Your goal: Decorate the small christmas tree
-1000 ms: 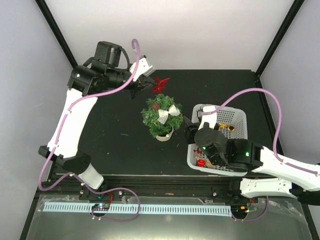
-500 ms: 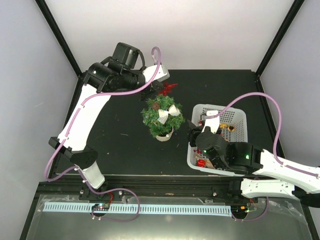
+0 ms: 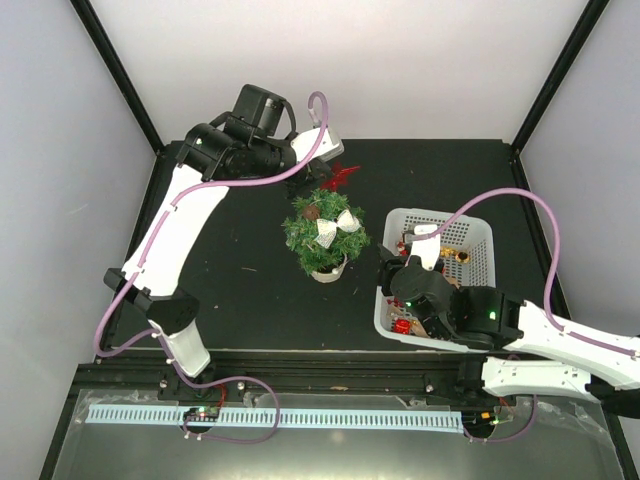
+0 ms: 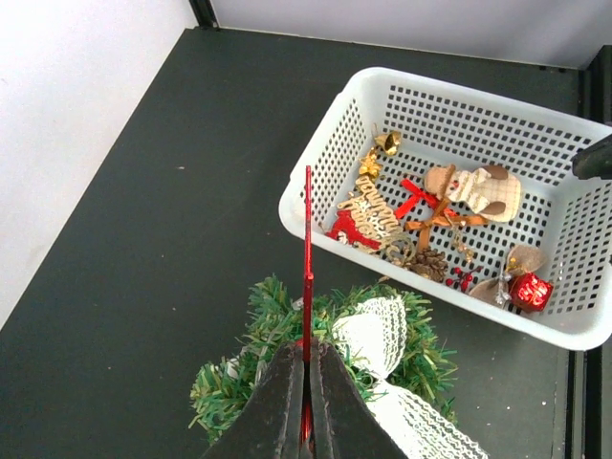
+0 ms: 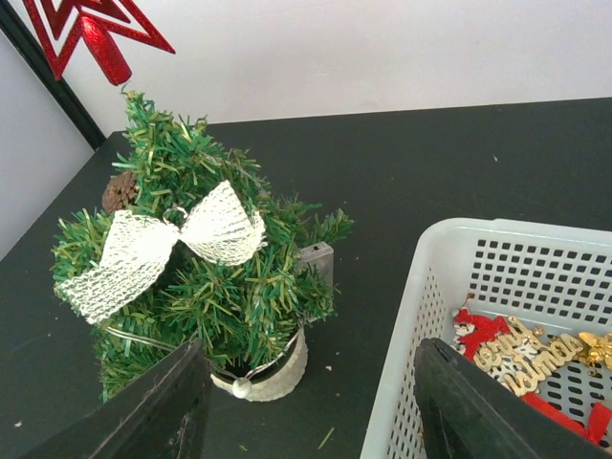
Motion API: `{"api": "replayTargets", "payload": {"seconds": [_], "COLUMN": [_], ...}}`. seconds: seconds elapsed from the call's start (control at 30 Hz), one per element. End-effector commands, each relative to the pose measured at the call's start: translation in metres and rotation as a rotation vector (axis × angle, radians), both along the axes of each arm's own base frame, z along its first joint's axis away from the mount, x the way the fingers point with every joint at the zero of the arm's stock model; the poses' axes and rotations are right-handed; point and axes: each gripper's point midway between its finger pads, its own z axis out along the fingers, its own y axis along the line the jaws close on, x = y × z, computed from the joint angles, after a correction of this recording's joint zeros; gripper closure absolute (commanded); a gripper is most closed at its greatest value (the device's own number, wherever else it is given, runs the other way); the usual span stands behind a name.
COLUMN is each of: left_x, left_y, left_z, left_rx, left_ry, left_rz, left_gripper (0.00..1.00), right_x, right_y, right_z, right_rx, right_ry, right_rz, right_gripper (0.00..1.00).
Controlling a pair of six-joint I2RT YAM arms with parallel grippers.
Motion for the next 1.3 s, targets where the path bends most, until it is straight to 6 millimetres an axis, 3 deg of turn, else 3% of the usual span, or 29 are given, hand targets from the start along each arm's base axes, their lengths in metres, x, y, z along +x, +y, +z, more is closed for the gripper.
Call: {"api": "replayTargets", "payload": {"seconds": [0.0,0.67,1.1,1.27], "left_x": [-0.001,-0.001,-0.004,-0.003], "left_y": [-0.008,-0.003,0.001,0.003], "left_z": [0.01,-0.009,-0.036,-0.035], "left_rx": [-0.044,0.004,0.061,0.056], "left_ry": [0.003,0.024,0.055,0.049], "left_rz": [-0.018,0.007,0.014,0.024], "left_gripper": [0.98,0.98,0.98,0.99], "right_x": [0.002,0.001,0.0,0.0], "right_y": [-0.006,-0.008,-0.012,-0.013], "right_z": [0.0,-0.01,-0.012,-0.011], "right_rx": [0.035,0.048,0.057,0.057], "right_ry": [0.002,0.031,0.038,0.035], "right_rz": [-0.033,-0.029,-0.035,-0.037], "right_gripper": [0.4,0.4,0.4,0.4]}}
